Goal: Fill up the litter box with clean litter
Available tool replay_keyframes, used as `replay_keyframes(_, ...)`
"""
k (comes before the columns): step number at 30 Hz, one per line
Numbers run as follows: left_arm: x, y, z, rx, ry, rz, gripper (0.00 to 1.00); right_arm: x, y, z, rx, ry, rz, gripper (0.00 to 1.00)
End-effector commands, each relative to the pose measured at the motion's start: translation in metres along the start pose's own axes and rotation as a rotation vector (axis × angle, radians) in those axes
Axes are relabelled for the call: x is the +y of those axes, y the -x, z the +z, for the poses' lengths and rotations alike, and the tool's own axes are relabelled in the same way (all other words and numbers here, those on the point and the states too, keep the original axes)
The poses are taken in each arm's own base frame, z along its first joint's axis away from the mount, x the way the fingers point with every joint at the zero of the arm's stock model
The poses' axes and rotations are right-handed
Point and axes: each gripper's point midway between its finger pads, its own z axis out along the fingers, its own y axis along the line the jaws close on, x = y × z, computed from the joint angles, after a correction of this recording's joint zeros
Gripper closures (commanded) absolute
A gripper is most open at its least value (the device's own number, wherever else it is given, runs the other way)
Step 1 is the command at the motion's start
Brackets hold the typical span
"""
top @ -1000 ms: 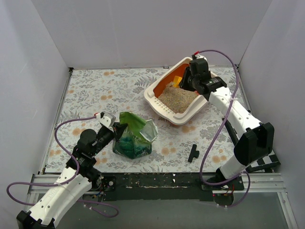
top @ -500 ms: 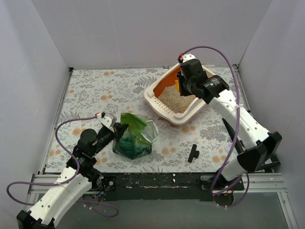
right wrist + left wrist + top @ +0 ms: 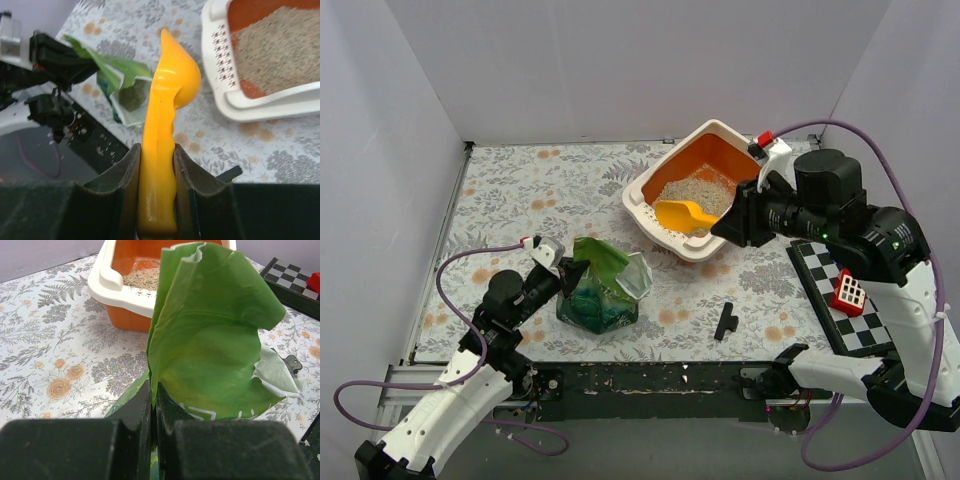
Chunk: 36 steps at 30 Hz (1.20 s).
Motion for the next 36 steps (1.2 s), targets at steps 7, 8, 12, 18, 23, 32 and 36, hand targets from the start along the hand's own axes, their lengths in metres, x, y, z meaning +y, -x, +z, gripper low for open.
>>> replay_keyframes(7,0.008,0.0,-0.005,0.011,0.048,0.01,1.0,0.046,-0.046,-0.022,0.168,0.266,0.091,0.99)
replay_keyframes(8,0.009,0.001,-0.005,0.009,0.051,0.012,1.0,0.046,-0.048,-0.023,0.171,0.27,0.096,0.99)
replay_keyframes(12,0.011,0.002,-0.006,0.005,0.063,0.011,1.0,0.044,-0.062,-0.014,0.206,0.279,0.118,0.99)
replay_keyframes(18,0.01,0.004,-0.008,-0.004,0.063,0.011,1.0,0.042,-0.072,0.004,0.219,0.281,0.142,0.99)
replay_keyframes(23,0.008,0.005,-0.008,-0.008,0.053,0.012,1.0,0.046,-0.071,0.025,0.221,0.309,0.173,0.99)
replay_keyframes(32,0.007,0.007,-0.008,-0.016,0.045,0.018,1.0,0.049,-0.076,0.066,0.303,0.324,0.198,0.99)
replay_keyframes(36,0.007,0.01,-0.009,-0.03,0.044,0.022,1.0,0.05,-0.086,0.082,0.364,0.332,0.204,0.99)
